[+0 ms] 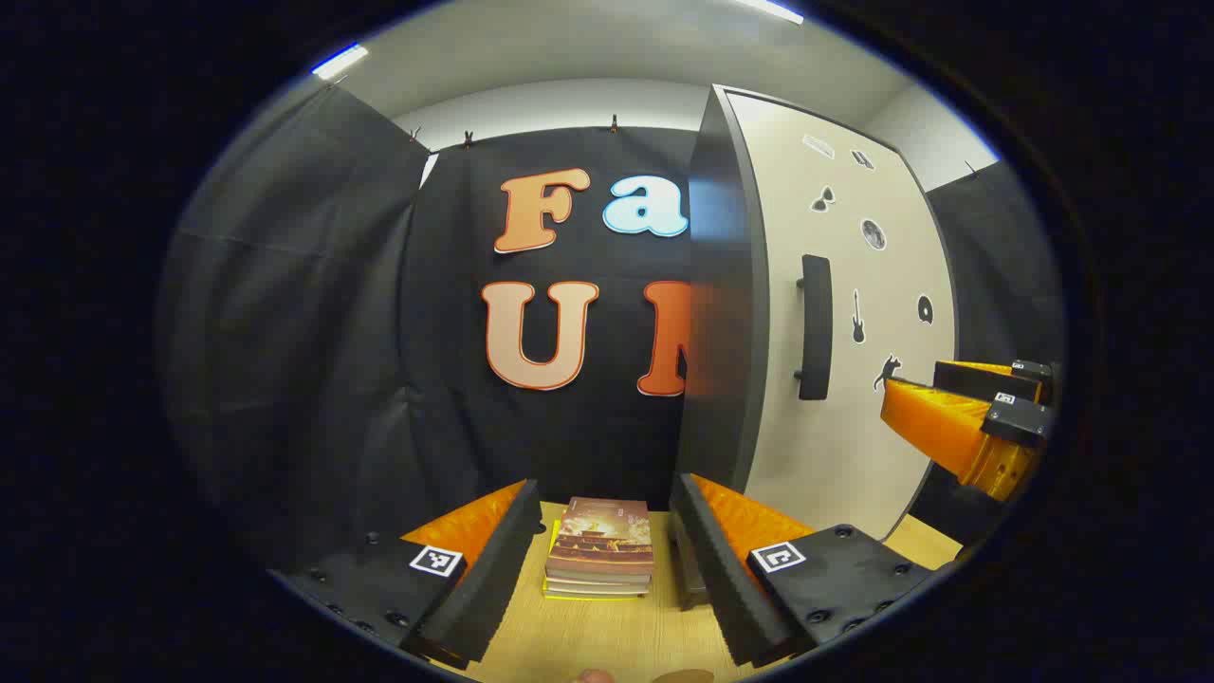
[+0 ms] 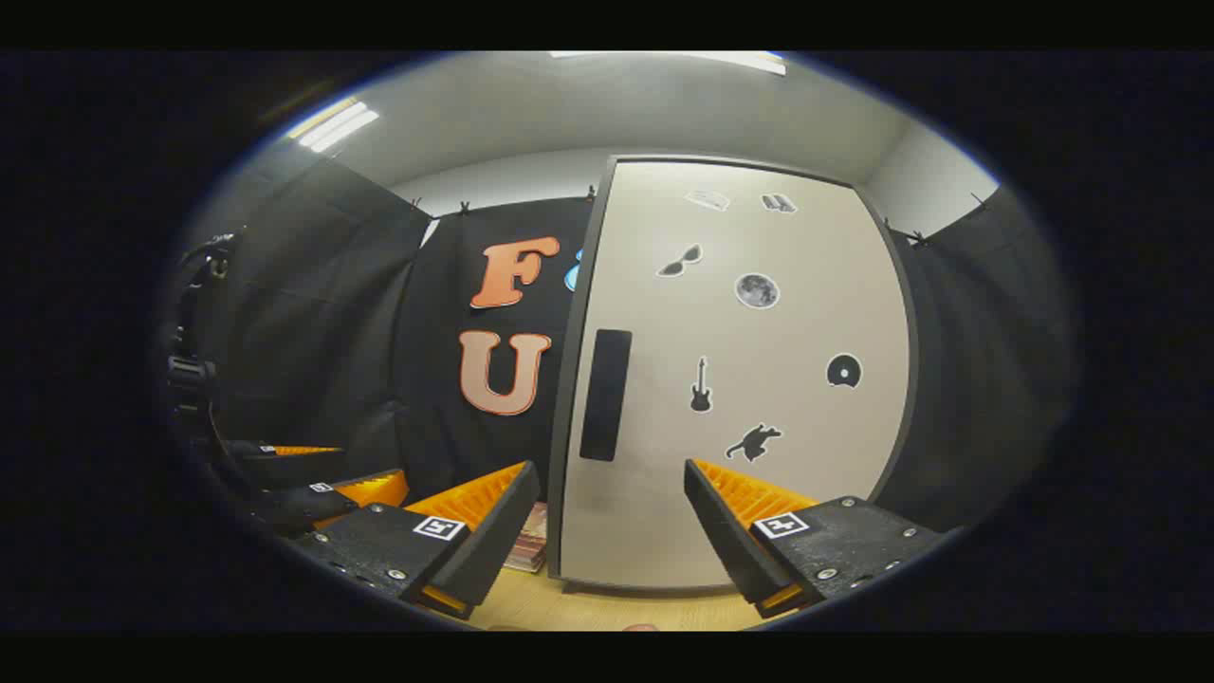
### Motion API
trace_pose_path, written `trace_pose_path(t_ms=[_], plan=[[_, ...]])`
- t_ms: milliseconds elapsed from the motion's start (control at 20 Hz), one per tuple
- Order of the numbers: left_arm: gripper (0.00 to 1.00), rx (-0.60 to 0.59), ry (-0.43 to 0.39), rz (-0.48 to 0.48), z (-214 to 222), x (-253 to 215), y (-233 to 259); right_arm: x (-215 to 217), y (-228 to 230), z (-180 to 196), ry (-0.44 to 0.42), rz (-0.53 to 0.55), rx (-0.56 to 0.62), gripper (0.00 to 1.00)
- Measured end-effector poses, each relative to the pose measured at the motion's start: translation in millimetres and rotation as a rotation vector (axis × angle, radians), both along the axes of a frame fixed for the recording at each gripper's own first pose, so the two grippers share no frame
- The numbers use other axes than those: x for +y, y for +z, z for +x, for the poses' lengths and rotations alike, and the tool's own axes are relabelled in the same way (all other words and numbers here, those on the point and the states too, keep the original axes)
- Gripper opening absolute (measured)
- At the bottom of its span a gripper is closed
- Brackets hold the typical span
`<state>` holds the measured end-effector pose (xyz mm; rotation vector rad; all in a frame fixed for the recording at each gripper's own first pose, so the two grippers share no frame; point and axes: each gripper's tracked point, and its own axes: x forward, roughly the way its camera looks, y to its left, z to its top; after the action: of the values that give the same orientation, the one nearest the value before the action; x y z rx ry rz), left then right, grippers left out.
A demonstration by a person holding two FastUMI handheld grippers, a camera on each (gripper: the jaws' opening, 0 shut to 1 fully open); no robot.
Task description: Open the cabinet door with the right hand, grasp the bottle in the cabinet with the left hand and place it on the coaster, then close the cabinet door with the right hand.
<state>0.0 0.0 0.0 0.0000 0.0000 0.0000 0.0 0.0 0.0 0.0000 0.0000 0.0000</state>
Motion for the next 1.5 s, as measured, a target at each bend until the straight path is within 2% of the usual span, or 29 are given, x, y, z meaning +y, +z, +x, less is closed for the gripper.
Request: trace_pose_path(t_ms=[350,500,1100,1150,1350,1400,1450,1500], plan=[[0.95,-0.006,-0.034,0.034,14.3,-5.8,2.7,-3.2,-7.8,20.1,-0.026,0.024,0.015,0.96],[0.95,0.007,-0.035,0.038,21.0,-5.1,-0.8,-0.7,-7.1,26.8,-0.025,0.037,0.009,0.93],[0.95,0.0,-0.053,0.05,43.1,-7.2,2.5,2.5,-0.3,65.9,-0.038,0.031,0.003,0.95],[0.95,0.001,-0.054,0.045,43.5,-6.7,1.8,3.0,-1.0,72.2,-0.043,0.037,0.009,0.97],[0.95,0.009,-0.045,0.037,46.5,3.4,-3.0,2.5,1.6,99.7,-0.073,0.027,0.005,0.94],[0.94,0.008,-0.041,0.036,46.8,7.7,-2.9,2.0,2.6,106.4,-0.082,0.024,0.004,0.9],[0.94,0.009,-0.034,0.036,47.7,13.1,-4.7,2.2,3.3,112.0,-0.09,0.026,0.0,0.82],[0.95,0.008,-0.028,0.033,48.9,17.4,-6.0,3.6,3.4,115.9,-0.093,0.034,0.005,0.81]])
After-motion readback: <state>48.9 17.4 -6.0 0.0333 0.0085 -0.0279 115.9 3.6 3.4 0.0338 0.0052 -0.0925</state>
